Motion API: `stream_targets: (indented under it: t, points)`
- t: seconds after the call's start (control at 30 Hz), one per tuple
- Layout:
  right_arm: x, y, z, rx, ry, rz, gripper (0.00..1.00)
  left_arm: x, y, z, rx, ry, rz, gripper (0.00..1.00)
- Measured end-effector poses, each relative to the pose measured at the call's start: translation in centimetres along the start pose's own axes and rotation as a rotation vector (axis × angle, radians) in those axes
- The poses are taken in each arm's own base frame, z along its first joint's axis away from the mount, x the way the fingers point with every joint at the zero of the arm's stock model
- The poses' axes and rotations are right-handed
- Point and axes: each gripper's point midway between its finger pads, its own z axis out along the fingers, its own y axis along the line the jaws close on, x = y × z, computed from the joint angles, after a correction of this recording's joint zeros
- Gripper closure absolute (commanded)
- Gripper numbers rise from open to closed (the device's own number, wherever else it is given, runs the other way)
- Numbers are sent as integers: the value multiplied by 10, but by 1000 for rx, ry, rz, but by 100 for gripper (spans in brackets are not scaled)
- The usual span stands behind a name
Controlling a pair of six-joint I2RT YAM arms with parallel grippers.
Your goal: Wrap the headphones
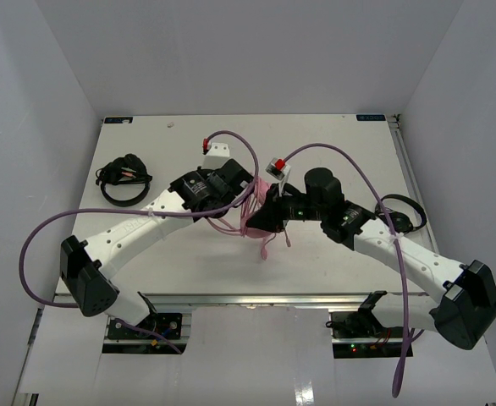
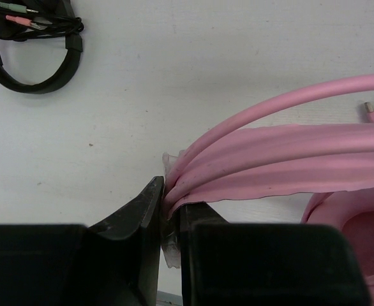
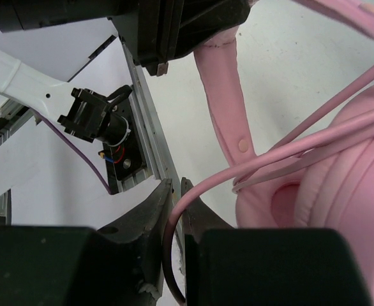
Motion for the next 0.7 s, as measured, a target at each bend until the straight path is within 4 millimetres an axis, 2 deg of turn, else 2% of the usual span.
stream_targets:
  t: [0.23, 0.5, 0.7]
  points:
    - [11, 2, 7, 30, -10, -15, 86, -8, 6, -1, 13, -7, -103, 100]
    - [11, -6, 15, 164, -59, -48, 92, -28, 25, -24, 59, -68, -263, 100]
    - [5, -8, 21, 260, -113, -91, 92, -29, 31, -36, 101, -83, -331, 100]
